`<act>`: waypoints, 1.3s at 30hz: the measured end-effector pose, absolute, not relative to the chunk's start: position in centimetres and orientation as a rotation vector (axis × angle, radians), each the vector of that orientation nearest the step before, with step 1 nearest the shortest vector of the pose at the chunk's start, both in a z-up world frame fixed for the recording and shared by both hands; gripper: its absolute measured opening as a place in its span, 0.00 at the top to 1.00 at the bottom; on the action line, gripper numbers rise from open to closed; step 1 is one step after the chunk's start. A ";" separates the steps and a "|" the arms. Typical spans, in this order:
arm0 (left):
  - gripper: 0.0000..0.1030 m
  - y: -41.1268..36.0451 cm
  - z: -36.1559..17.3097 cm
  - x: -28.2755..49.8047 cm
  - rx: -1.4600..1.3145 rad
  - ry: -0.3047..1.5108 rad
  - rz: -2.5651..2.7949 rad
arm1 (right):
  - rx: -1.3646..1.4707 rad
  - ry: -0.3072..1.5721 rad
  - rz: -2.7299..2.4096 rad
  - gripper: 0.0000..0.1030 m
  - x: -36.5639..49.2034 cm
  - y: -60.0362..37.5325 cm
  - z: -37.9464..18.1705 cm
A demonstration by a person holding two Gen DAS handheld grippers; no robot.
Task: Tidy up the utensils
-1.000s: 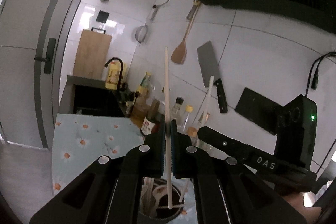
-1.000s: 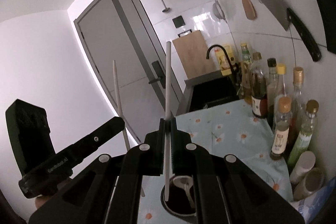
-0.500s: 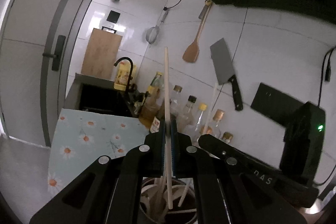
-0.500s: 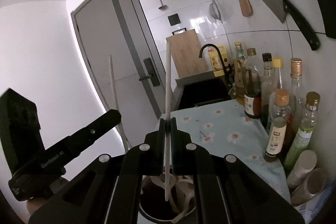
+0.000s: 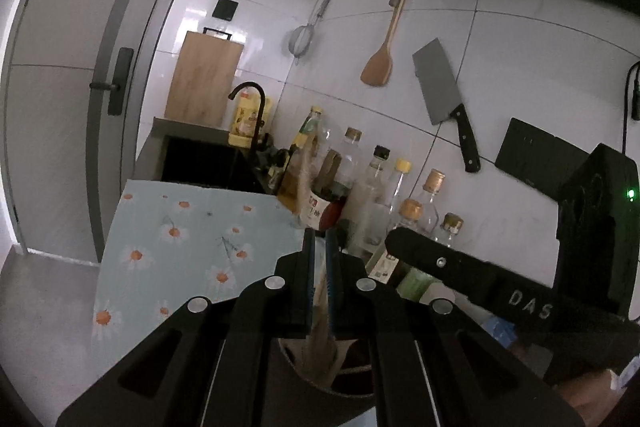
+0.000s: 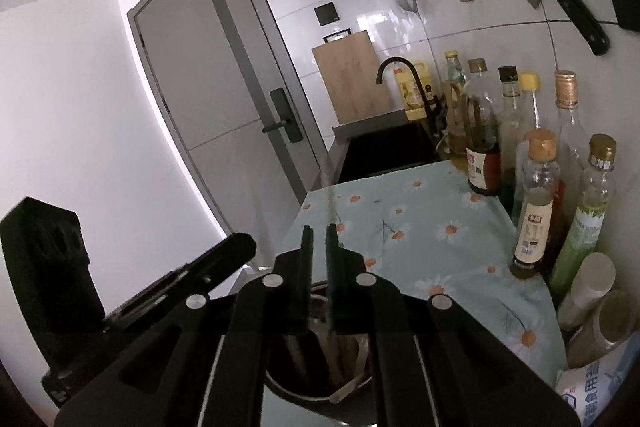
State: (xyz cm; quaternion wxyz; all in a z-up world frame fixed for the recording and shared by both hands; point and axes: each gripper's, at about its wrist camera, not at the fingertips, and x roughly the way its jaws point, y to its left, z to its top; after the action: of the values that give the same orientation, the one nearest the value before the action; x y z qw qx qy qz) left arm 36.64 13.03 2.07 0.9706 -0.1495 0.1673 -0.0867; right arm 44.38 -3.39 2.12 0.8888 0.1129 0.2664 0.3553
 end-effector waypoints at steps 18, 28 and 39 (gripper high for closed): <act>0.95 12.5 4.7 31.6 -0.242 0.328 -0.147 | 0.239 0.501 0.703 0.82 40.2 -6.5 5.4; 0.74 10.7 7.0 25.9 -0.166 0.326 -0.109 | 0.211 0.483 0.733 0.73 34.9 -10.1 7.1; 0.32 5.4 7.7 19.6 -0.145 0.451 -0.083 | 0.189 0.543 0.726 0.37 29.2 -16.1 6.3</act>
State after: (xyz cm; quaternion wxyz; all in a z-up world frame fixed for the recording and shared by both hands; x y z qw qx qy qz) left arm 19.55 5.41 7.66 0.9713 -0.0716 0.2232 -0.0409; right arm 29.24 -16.06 6.27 0.8947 0.0911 0.2617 0.3504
